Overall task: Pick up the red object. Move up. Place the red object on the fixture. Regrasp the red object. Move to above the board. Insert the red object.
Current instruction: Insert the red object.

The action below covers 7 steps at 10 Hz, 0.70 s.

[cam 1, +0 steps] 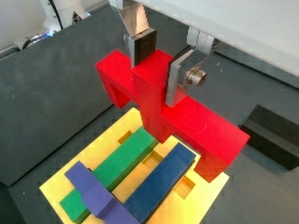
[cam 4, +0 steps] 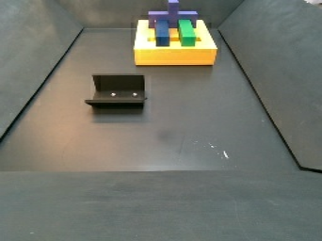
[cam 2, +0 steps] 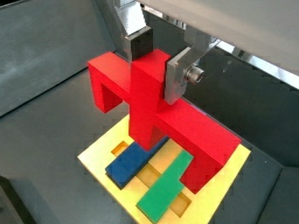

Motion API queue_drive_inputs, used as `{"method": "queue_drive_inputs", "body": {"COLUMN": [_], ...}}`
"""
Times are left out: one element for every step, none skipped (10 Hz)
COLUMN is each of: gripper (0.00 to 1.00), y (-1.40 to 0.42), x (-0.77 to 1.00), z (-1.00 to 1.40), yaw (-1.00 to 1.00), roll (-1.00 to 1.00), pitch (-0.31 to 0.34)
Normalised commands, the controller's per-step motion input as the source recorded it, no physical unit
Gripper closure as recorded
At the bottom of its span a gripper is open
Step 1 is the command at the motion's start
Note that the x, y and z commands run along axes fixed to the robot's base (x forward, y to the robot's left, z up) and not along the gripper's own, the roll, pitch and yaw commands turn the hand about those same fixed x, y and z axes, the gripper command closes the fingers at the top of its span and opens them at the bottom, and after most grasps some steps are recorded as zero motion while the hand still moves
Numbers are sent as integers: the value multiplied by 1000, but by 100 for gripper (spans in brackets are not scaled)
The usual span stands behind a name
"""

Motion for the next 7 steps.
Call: {"method": "queue_drive_inputs", "body": {"gripper": [100,100,100,100,100,100,100], "y": [580,449,223,0,-406,-443,-303], "x": [0,-89,-229,-303,-209,-189,-3], "z": [-257,-603,-831,-943,-954,-843,-657], "yaw": [0,0,-3,-37,0,0,0], "roll": [-463,-274,-83,-13,14,0,-66], "pitch": [-177,-161,-187,-171,-150,-169,-124]}}
